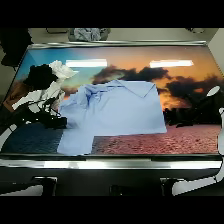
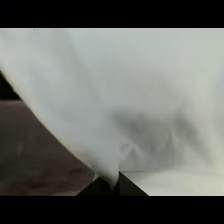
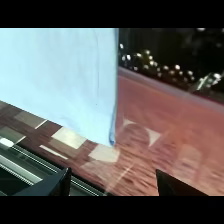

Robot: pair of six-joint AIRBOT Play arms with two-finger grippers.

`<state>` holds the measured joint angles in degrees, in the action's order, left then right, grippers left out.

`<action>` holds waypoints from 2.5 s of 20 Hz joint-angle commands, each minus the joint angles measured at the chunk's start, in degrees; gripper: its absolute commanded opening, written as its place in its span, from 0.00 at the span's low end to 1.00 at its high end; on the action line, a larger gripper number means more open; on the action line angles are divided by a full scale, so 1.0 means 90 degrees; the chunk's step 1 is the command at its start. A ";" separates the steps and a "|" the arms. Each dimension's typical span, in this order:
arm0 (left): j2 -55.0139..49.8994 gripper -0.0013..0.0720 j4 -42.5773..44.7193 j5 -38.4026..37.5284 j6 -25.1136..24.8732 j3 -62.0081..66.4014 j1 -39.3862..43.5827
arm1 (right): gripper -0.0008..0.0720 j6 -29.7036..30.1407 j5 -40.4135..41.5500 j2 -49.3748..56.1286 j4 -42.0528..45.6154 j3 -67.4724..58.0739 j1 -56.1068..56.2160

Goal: Fold the shirts.

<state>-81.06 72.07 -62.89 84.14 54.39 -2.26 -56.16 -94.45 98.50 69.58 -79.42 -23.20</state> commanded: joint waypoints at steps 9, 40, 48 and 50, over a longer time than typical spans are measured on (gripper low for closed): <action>0.0005 0.06 -0.0005 0.0272 0.0143 -0.0010 0.0214 | 0.79 -0.0143 0.1632 -0.0005 -0.0483 0.1326 0.0906; 0.3398 0.05 0.0192 -0.0202 0.0799 0.6846 0.0352 | 0.07 -0.0357 0.2815 -0.6239 0.1979 -0.2455 0.1178; 0.0845 0.06 0.0304 0.0313 0.0124 0.3815 0.0381 | 0.07 -0.0369 0.2161 -0.1897 0.1812 -0.2436 0.1183; 0.0034 0.06 0.0274 0.0775 0.0126 0.3643 0.0415 | 0.07 -0.0797 0.2511 -0.0954 0.1433 -0.2436 0.1183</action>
<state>-71.55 74.19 -61.56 86.46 92.53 1.23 -60.14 -74.61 77.49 85.80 -101.27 -12.51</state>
